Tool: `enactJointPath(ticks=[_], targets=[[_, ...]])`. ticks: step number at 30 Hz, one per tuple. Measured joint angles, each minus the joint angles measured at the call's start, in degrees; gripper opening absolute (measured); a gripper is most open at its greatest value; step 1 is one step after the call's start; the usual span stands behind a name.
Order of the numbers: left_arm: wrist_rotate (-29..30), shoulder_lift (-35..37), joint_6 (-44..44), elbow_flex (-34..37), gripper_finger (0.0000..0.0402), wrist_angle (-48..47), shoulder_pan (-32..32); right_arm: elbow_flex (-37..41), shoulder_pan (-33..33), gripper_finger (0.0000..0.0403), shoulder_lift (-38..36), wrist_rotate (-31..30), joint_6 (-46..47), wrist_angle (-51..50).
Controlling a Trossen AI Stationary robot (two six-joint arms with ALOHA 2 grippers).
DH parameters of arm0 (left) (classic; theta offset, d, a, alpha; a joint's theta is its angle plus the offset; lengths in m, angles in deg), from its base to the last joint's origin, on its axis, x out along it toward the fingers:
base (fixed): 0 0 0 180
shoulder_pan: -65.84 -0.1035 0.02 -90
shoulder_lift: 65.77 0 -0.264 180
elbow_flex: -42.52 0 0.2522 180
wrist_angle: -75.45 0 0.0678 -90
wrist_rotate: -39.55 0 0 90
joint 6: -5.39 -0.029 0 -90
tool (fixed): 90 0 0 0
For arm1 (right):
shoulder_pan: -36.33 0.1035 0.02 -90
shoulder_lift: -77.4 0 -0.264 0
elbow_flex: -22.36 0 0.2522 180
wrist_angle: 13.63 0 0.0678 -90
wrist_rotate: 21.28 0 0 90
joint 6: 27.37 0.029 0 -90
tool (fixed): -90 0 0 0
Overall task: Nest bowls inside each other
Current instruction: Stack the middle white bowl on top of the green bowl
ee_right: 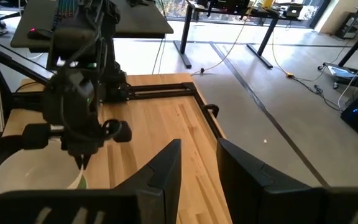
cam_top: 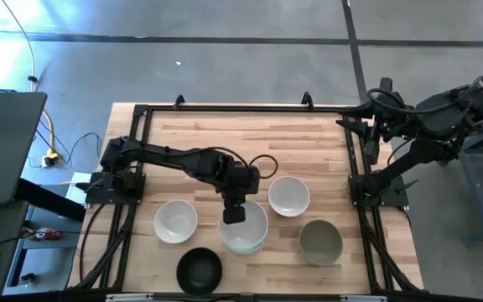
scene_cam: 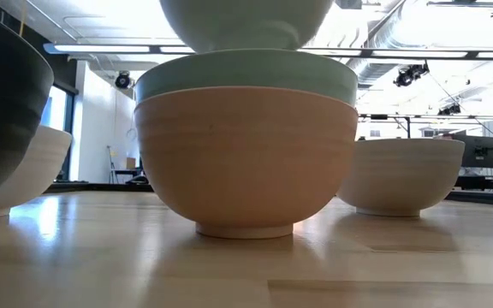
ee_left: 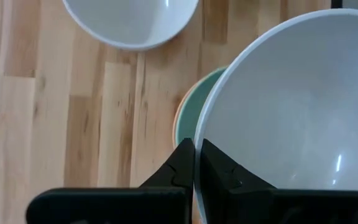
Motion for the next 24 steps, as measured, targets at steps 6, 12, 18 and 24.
enactJointPath(ticks=[6, 12, 18, 24], targets=[[0.2, -1.4, 0.4, 0.2, 0.0000, -0.6, 1.0, 0.0, 0.0, 0.0093, 0.0, 0.2, 0.1, 0.2], [1.7, -2.3, 0.7, 0.2, 0.0000, 0.6, 1.7, 0.0, 0.0, 0.0093, 0.1, 0.2, 0.4, 0.2], [2.8, -3.5, 0.7, 0.1, 0.0000, 0.9, 1.7, 0.0, 0.0, 0.0093, 0.1, 0.8, 0.5, 0.9], [2.7, -5.8, 0.6, 0.2, 0.0000, 0.9, 1.7, 0.0, 0.0, 0.0093, 0.1, 1.2, 0.5, 0.9]])
